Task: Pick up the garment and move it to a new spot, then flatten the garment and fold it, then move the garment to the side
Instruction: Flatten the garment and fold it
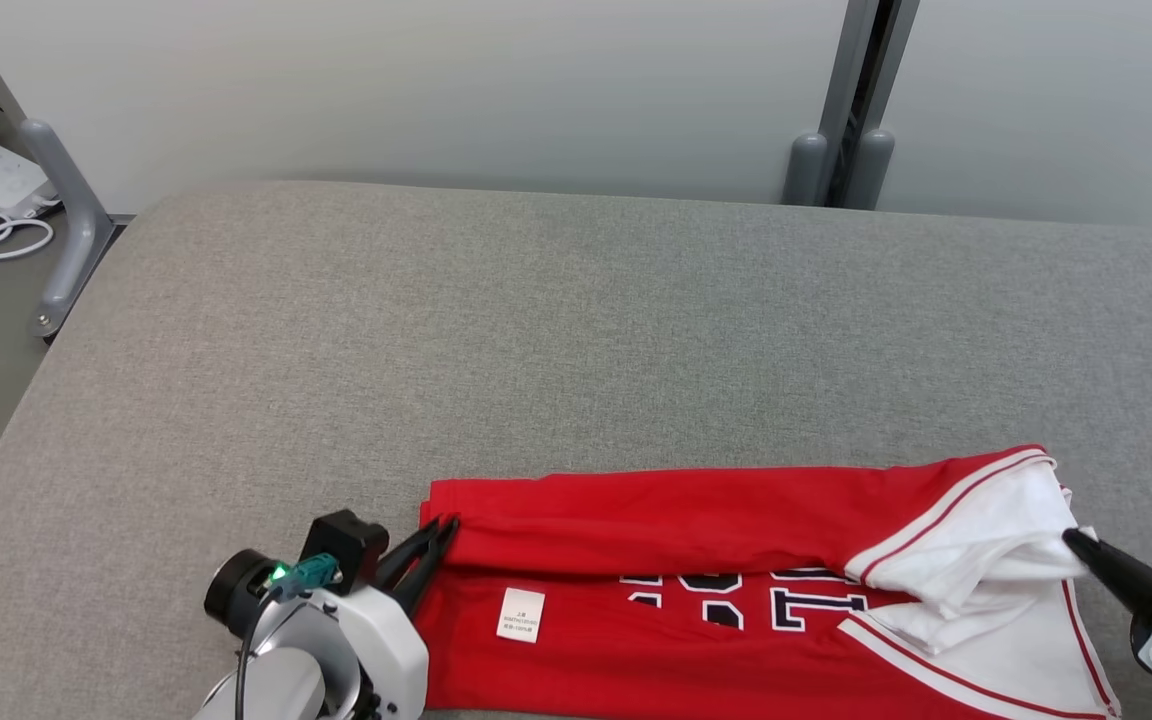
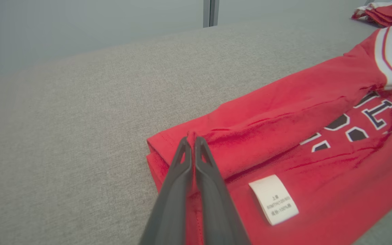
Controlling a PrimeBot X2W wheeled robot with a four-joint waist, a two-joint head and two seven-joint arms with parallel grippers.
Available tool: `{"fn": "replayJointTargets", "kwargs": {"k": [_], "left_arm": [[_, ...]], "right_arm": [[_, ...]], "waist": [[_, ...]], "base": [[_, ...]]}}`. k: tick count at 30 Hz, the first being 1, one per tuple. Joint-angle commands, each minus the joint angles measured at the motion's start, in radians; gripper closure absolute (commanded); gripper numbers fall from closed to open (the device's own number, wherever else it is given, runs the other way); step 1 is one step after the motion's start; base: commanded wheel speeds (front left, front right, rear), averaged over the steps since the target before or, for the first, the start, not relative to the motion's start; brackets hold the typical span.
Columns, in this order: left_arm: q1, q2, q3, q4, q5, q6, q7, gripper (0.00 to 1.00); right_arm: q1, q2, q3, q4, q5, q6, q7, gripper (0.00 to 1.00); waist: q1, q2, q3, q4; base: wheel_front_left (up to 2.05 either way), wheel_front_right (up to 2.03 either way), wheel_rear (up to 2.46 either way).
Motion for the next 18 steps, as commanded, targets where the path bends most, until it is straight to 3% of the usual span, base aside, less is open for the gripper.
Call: {"fn": "replayJointTargets", "kwargs": {"k": [1, 8, 18], "left_arm": [[0.007, 0.015, -0.017, -0.001, -0.012, -0.002, 0.002, 1.0], [0.003, 0.053, -0.117, -0.006, -0.072, -0.002, 0.015, 1.0], [-0.013, 0.065, -0.181, 0.022, -0.119, -0.002, 0.008, 1.0]], "right_arm": [[0.012, 0.0, -0.011, -0.006, 0.001, 0.0, 0.017, 1.0], [0.053, 0.022, -0.069, 0.0, -0.017, 0.0, 0.134, 1.0], [0.112, 0.093, -0.175, -0.014, -0.099, 0.0, 0.255, 1.0]], "waist": [[0.0, -0.0001, -0.003, 0.001], [0.0, -0.0001, -0.016, 0.003], [0.0, -0.0001, -0.031, 0.001]], "base": [[0.0, 0.0, 0.0], [0.0, 0.0, 0.0], [0.0, 0.0, 0.0]]}}
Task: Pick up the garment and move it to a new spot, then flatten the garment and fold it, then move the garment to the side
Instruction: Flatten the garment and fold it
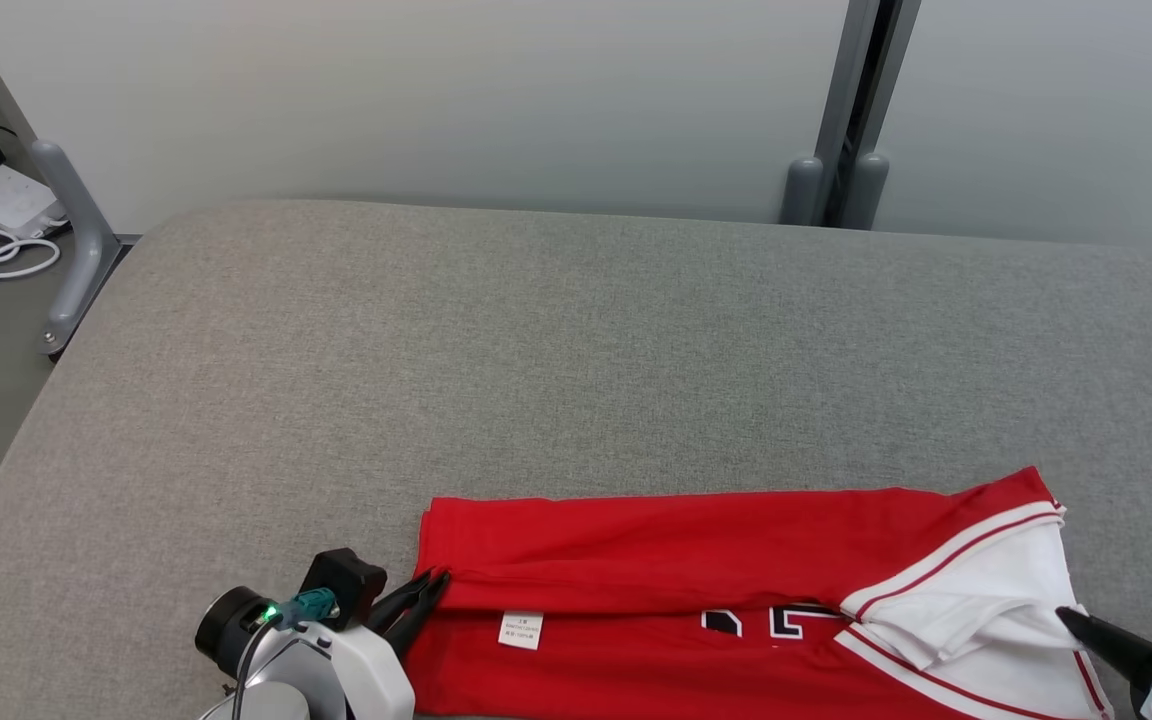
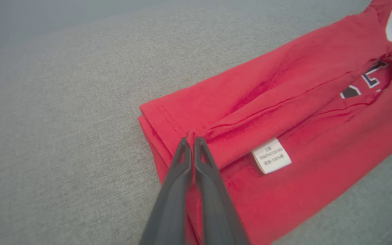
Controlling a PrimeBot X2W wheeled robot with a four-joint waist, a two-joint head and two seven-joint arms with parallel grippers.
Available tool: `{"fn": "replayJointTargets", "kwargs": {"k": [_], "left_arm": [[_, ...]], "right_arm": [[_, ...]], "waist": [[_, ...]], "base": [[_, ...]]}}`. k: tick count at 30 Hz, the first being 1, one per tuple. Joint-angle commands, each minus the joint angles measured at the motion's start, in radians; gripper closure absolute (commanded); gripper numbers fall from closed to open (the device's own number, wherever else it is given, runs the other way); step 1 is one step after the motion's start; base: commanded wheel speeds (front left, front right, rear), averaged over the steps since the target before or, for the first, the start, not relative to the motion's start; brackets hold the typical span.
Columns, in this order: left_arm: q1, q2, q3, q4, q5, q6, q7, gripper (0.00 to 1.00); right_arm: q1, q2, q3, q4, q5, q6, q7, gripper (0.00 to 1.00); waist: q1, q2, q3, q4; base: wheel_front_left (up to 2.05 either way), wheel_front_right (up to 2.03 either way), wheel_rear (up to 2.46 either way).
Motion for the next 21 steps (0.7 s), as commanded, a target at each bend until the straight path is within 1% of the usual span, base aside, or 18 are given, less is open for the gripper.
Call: {"fn": "replayJointTargets", "kwargs": {"k": [1, 2, 3, 4, 5, 6, 10, 12, 14, 18, 21], "left_arm": [[-0.013, 0.004, -0.001, 0.004, -0.004, -0.002, -0.006, 1.0], [-0.014, 0.002, -0.005, 0.008, -0.007, -0.002, -0.006, 1.0], [-0.013, 0.0, -0.01, 0.011, -0.01, -0.002, -0.008, 1.0], [-0.01, -0.004, -0.014, 0.015, -0.016, -0.002, -0.008, 0.8], [-0.008, -0.006, -0.018, 0.017, -0.021, -0.002, -0.009, 0.32], [-0.009, -0.006, -0.022, 0.02, -0.027, -0.002, -0.009, 0.0], [-0.022, -0.005, -0.011, 0.027, -0.041, -0.002, -0.013, 0.0], [-0.021, -0.005, 0.013, 0.025, -0.053, 0.001, -0.014, 0.0], [-0.021, -0.001, 0.051, 0.012, -0.066, 0.012, -0.016, 0.0], [0.005, 0.011, 0.187, -0.093, -0.057, 0.059, -0.016, 0.0], [0.052, 0.008, 0.305, -0.19, -0.025, 0.085, -0.016, 0.0]], "right_arm": [[0.011, 0.002, -0.007, -0.002, -0.005, 0.0, 0.005, 1.0], [0.017, 0.013, -0.02, 0.002, -0.014, 0.0, 0.016, 1.0], [0.021, 0.024, -0.032, 0.006, -0.027, 0.0, 0.027, 0.94], [0.026, 0.035, -0.044, 0.012, -0.038, 0.0, 0.042, 0.31], [0.031, 0.045, -0.056, 0.016, -0.051, 0.0, 0.055, 0.0], [0.03, 0.054, -0.068, 0.011, -0.065, 0.0, 0.065, 0.0], [0.027, 0.089, -0.125, -0.011, -0.128, 0.0, 0.076, 0.0], [0.026, 0.107, -0.151, -0.034, -0.158, 0.0, 0.069, 0.0], [0.016, 0.126, -0.18, -0.07, -0.182, 0.0, 0.035, 0.0], [0.011, 0.165, -0.21, -0.143, -0.229, 0.0, -0.058, 0.0], [0.003, 0.182, -0.205, -0.183, -0.263, 0.0, -0.164, 0.0]], "waist": [[0.0, 0.0, -0.001, 0.0], [0.0, 0.0, -0.002, 0.0], [0.0, 0.0, -0.003, -0.001], [0.0, 0.0, -0.004, -0.001], [0.0, 0.0, -0.005, -0.002], [0.0, 0.0, -0.004, -0.003], [0.0, 0.0, -0.001, -0.005], [0.0, 0.0, -0.002, -0.007], [0.0, 0.0, -0.002, -0.009], [0.0, 0.0, -0.003, -0.01], [0.0, 0.0, -0.005, -0.011]], "base": [[0.0, 0.0, 0.0], [0.0, 0.0, 0.0], [0.0, 0.0, 0.0], [0.0, 0.0, 0.0], [0.0, 0.0, 0.0], [0.0, 0.0, 0.0], [0.0, 0.0, 0.0], [0.0, 0.0, 0.0], [0.0, 0.0, 0.0], [0.0, 0.0, 0.0], [0.0, 0.0, 0.0]]}}
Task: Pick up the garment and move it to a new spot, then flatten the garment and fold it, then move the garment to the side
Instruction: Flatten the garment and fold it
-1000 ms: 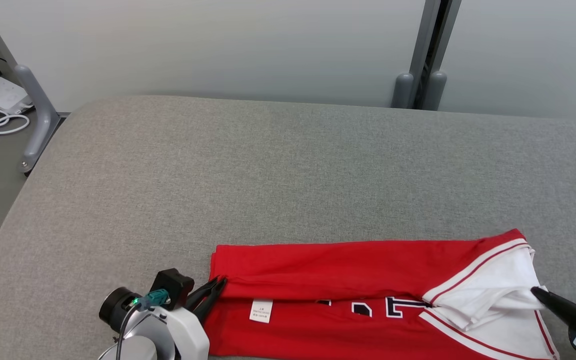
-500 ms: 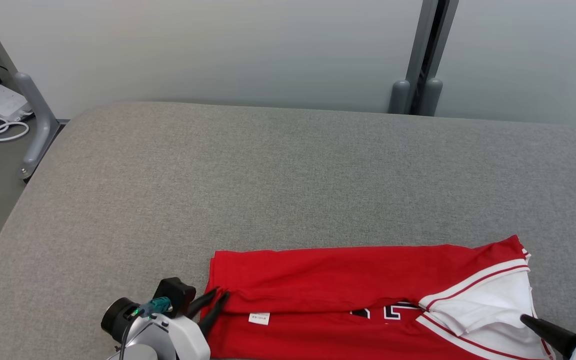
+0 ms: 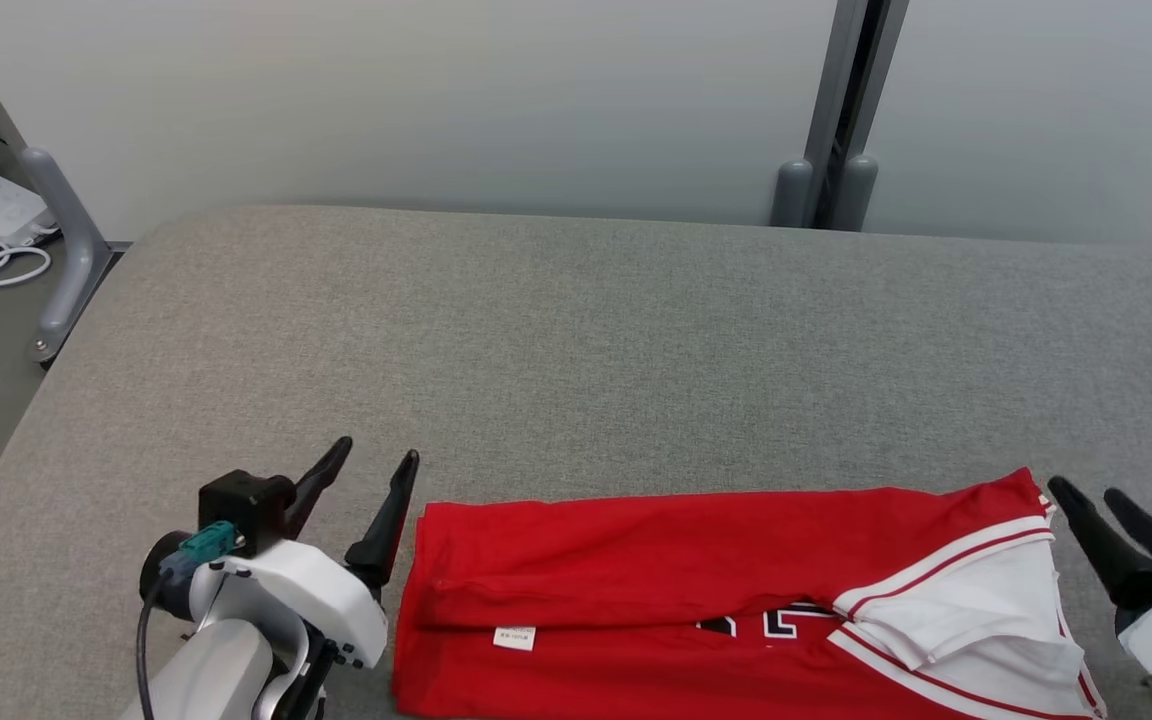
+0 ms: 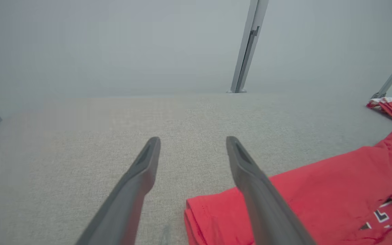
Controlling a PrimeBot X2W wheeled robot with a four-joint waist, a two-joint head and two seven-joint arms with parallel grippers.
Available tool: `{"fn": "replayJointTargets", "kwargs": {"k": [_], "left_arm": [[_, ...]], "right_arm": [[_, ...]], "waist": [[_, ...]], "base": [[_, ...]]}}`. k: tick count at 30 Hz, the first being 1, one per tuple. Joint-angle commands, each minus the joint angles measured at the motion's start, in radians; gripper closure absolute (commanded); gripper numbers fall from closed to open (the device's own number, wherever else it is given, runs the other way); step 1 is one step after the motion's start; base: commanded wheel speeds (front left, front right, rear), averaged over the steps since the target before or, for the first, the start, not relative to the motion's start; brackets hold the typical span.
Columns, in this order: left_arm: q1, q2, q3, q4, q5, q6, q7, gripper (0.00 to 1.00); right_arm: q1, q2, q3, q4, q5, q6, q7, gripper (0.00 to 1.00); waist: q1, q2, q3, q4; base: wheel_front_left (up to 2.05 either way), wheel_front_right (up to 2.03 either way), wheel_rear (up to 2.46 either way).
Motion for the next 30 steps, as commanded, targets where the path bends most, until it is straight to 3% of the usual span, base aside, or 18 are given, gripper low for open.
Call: {"fn": "replayJointTargets", "kwargs": {"k": [1, 5, 10, 12, 17, 30], "left_arm": [[0.035, -0.002, 0.058, -0.05, 0.033, 0.013, -0.004, 0.0], [0.12, -0.042, 0.217, -0.178, 0.117, 0.015, -0.004, 0.0], [0.221, -0.125, 0.417, -0.315, 0.214, -0.054, -0.004, 0.0], [0.259, -0.168, 0.486, -0.355, 0.248, -0.07, -0.003, 0.0], [0.328, -0.218, 0.559, -0.413, 0.306, -0.08, -0.002, 0.0], [0.387, -0.24, 0.522, -0.433, 0.336, -0.08, -0.003, 0.0]], "right_arm": [[-0.014, 0.005, 0.002, -0.014, -0.02, 0.0, -0.071, 0.0], [-0.017, -0.004, 0.04, -0.007, -0.107, 0.0, -0.286, 0.0], [-0.024, 0.011, 0.095, 0.061, -0.196, 0.0, -0.569, 0.0], [-0.031, 0.014, 0.114, 0.091, -0.234, 0.0, -0.624, 0.0], [-0.038, 0.055, 0.094, 0.117, -0.286, 0.0, -0.651, 0.0], [0.009, 0.13, 0.032, 0.131, -0.363, 0.0, -0.651, 0.0]], "waist": [[0.0, -0.0001, -0.001, 0.0], [0.0, -0.0001, 0.0, 0.001], [0.0, -0.0001, 0.004, 0.005], [0.0, -0.0001, 0.005, 0.005], [0.0, -0.0001, 0.009, 0.005], [0.0, -0.0001, 0.011, 0.02]], "base": [[0.0, 0.0, 0.0], [0.0, 0.0, 0.0], [0.0, 0.0, 0.0], [0.0, 0.0, 0.0], [0.0, 0.0, 0.0], [0.0, 0.0, 0.0]]}}
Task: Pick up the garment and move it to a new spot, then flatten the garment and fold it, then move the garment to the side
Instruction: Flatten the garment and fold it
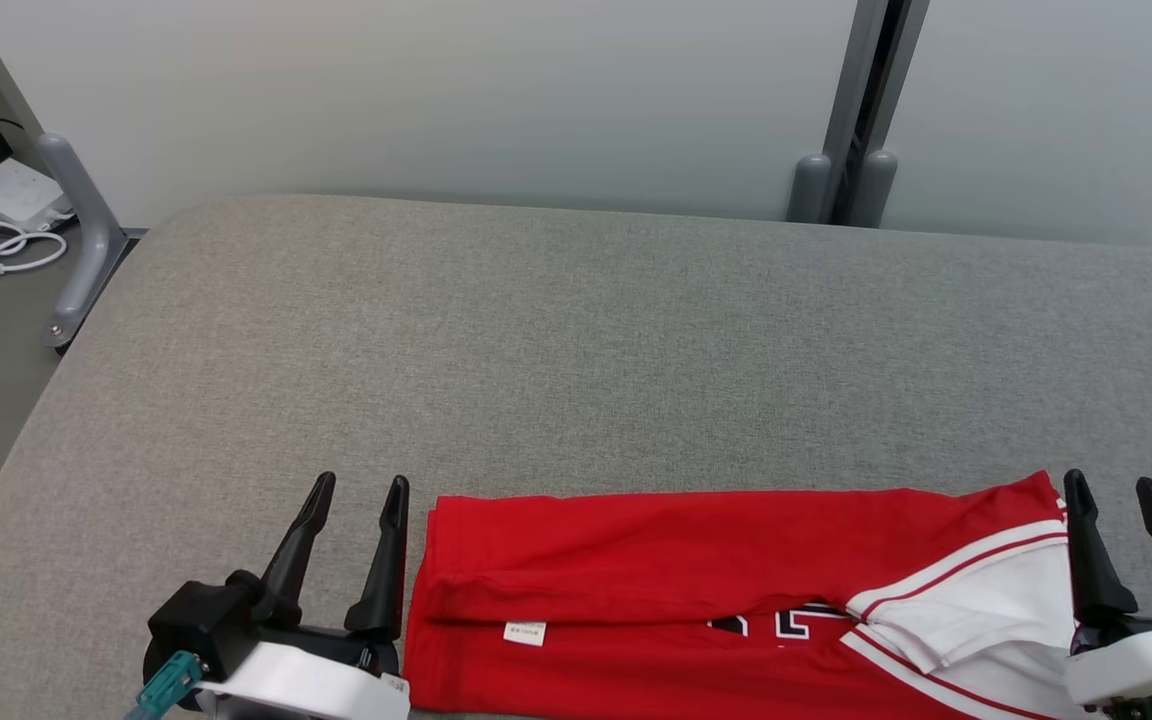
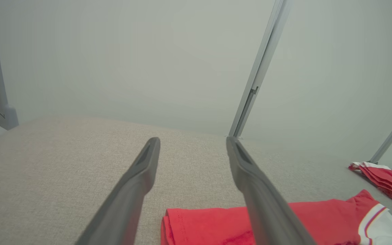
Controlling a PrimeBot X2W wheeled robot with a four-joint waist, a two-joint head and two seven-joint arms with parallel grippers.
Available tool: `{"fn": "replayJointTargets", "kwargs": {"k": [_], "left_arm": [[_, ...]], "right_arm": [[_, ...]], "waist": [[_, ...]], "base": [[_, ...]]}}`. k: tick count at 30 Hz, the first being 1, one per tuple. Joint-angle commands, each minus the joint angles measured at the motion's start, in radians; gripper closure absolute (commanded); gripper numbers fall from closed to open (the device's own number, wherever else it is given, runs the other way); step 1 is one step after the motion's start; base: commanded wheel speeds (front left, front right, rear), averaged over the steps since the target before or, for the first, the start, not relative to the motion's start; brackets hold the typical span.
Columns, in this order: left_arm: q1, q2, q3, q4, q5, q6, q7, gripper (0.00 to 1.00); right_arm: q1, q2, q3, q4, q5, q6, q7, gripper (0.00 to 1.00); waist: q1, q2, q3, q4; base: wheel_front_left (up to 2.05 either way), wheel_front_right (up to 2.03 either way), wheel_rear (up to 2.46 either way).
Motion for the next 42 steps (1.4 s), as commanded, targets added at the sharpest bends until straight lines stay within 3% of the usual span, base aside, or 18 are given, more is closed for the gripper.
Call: {"fn": "replayJointTargets", "kwargs": {"k": [1, 5, 11, 21, 30, 31, 32, 33, 34, 42], "left_arm": [[-0.008, 0.003, -0.001, 0.0, 0.003, -0.002, -0.001, 0.0], [-0.025, 0.001, -0.009, 0.005, 0.003, -0.002, -0.001, 0.0], [-0.033, 0.001, -0.021, 0.006, 0.001, -0.002, -0.001, 0.0], [-0.049, 0.014, -0.03, 0.006, -0.002, -0.002, -0.001, 0.0], [-0.042, 0.013, -0.022, 0.011, 0.004, -0.002, -0.001, 0.0], [-0.041, 0.012, -0.022, 0.012, 0.005, -0.002, -0.001, 0.0], [-0.04, 0.012, -0.022, 0.012, 0.006, -0.002, -0.001, 0.0], [-0.04, 0.012, -0.022, 0.012, 0.006, -0.002, -0.001, 0.0], [-0.039, 0.011, -0.022, 0.013, 0.008, -0.002, -0.001, 0.0], [-0.035, 0.01, -0.03, 0.017, 0.007, -0.002, -0.001, 0.0]], "right_arm": [[0.004, -0.002, -0.007, 0.003, -0.002, 0.0, -0.005, 0.0], [0.004, 0.004, -0.034, 0.055, -0.002, 0.0, -0.005, 0.0], [-0.028, 0.002, -0.028, 0.248, 0.004, 0.0, -0.005, 0.0], [-0.109, -0.001, 0.049, 0.518, 0.091, 0.0, -0.004, 0.0], [-0.12, 0.009, 0.196, 0.574, 0.218, 0.001, 0.009, 0.0], [-0.121, 0.005, 0.212, 0.574, 0.232, 0.001, 0.011, 0.4], [-0.122, -0.001, 0.227, 0.574, 0.243, 0.001, 0.01, 0.62], [-0.122, -0.001, 0.227, 0.574, 0.243, 0.001, 0.01, 0.62], [-0.127, -0.019, 0.249, 0.571, 0.255, 0.001, 0.008, 1.0], [-0.169, -0.089, 0.229, 0.561, 0.291, -0.001, -0.002, 1.0]], "waist": [[0.0, -0.0001, 0.002, 0.002], [0.0, -0.0001, 0.007, 0.006], [0.0, -0.0001, 0.017, 0.014], [0.0, -0.0001, 0.035, 0.027], [0.0, -0.0001, 0.031, 0.025], [0.0, -0.0001, 0.03, 0.024], [0.0, -0.0001, 0.029, 0.022], [0.0, -0.0001, 0.029, 0.022], [0.0, -0.0001, 0.027, 0.02], [0.0, -0.0001, 0.021, 0.018]], "base": [[0.0, 0.0, 0.0], [0.0, 0.0, 0.0], [0.0, 0.0, 0.0], [0.0, 0.0, 0.0], [0.0, 0.0, 0.0], [0.0, 0.0, 0.0], [0.0, 0.0, 0.0], [0.0, 0.0, 0.0], [0.0, 0.0, 0.0], [0.0, 0.0, 0.0]]}}
